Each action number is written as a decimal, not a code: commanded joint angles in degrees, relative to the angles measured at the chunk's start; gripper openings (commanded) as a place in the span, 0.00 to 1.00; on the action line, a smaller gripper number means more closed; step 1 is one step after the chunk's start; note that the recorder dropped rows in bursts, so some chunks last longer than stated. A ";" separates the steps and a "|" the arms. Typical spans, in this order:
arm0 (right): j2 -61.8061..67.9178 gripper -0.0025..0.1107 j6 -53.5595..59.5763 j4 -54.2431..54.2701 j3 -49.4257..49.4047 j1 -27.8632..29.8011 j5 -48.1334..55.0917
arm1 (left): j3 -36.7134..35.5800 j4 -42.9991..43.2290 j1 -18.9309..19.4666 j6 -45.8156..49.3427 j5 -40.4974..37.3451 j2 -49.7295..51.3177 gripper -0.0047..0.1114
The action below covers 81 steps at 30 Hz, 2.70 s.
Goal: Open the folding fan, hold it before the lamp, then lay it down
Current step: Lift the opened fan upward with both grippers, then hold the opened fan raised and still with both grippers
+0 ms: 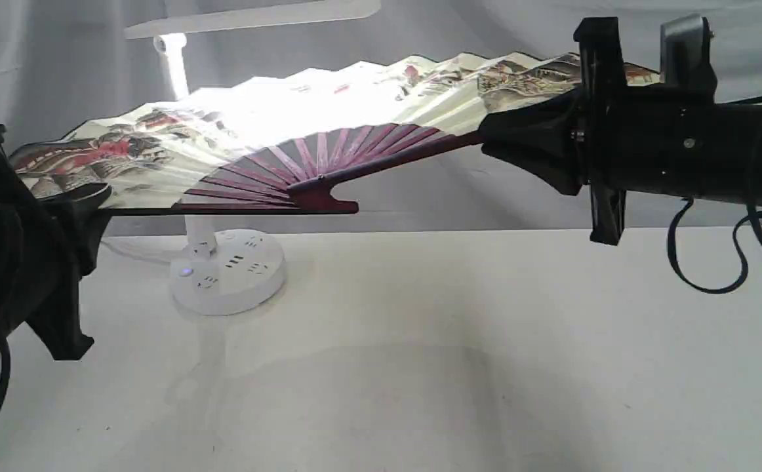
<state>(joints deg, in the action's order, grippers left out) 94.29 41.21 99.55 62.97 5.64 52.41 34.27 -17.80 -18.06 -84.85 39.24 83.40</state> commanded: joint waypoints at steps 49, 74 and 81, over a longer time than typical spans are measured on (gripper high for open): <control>-4.51 0.02 2.39 0.40 0.50 1.70 -11.85 | 0.10 -11.80 2.13 -1.65 4.30 -2.44 0.04; -4.51 0.02 0.37 0.40 0.50 1.70 -16.12 | 2.72 -11.13 2.13 -1.65 4.29 0.08 0.04; -4.51 0.02 0.57 0.40 0.50 1.70 -16.12 | 2.72 -11.13 2.13 -1.65 4.29 0.08 0.04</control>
<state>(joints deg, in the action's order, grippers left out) 90.33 39.50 99.87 63.06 5.14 46.98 36.85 -18.51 -18.06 -85.45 39.53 83.73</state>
